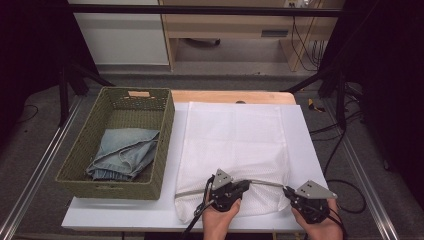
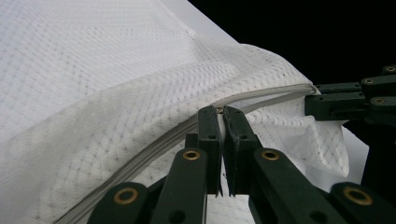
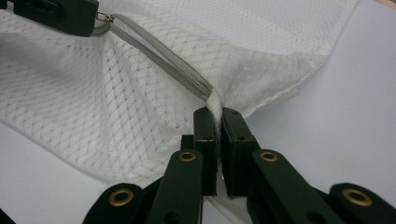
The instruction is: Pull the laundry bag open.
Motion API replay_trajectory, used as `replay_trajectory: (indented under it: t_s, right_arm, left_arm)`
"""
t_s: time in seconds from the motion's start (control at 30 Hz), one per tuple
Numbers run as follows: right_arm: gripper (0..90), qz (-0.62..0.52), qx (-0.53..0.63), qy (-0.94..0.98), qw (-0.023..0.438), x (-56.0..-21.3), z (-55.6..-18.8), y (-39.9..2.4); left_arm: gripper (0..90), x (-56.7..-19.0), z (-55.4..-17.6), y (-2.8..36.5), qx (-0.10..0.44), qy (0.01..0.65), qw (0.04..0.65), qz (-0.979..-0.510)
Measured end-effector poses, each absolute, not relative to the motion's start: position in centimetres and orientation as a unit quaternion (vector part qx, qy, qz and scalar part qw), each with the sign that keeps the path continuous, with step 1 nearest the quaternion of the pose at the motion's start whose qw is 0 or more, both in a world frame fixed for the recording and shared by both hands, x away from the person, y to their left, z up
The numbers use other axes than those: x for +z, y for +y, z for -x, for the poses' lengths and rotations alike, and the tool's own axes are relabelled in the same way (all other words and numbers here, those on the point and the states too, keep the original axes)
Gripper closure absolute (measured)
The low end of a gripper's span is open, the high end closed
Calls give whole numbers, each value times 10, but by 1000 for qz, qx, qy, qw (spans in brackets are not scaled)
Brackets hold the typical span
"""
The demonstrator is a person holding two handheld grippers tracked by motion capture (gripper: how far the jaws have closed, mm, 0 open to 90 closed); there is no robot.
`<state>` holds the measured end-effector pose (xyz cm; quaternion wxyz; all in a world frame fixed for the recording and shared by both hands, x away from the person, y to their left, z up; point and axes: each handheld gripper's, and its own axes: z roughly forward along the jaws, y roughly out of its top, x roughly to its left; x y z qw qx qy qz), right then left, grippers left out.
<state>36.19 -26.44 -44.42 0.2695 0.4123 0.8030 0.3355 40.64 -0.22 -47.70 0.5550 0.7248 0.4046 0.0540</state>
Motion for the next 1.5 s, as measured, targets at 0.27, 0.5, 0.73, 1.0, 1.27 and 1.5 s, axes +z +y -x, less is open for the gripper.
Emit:
replay_trajectory:
  t_s: [0.27, 0.5, 0.73, 1.0, 1.27, 1.5]
  right_arm:
    - [860, -413, 335, 804, 268, -444, -362, -264]
    - [860, -414, 335, 803, 267, -444, -362, -264]
    - [860, -414, 335, 803, 268, -444, -362, -265]
    - [859, -417, 333, 802, 268, -445, -362, -266]
    - [860, -417, 333, 802, 267, -445, -362, -266]
    - [860, -416, 329, 804, 269, -445, -362, -265]
  left_arm:
    - [866, -477, -406, 5, 55, 410, 555, -722]
    - [867, -478, -407, 9, 59, 413, 551, -723]
    - [866, -480, -408, 16, 62, 421, 550, -718]
    - [866, -480, -408, 25, 66, 427, 548, -716]
    - [867, -478, -407, 30, 71, 428, 543, -719]
    - [866, -478, -405, 37, 74, 434, 540, -718]
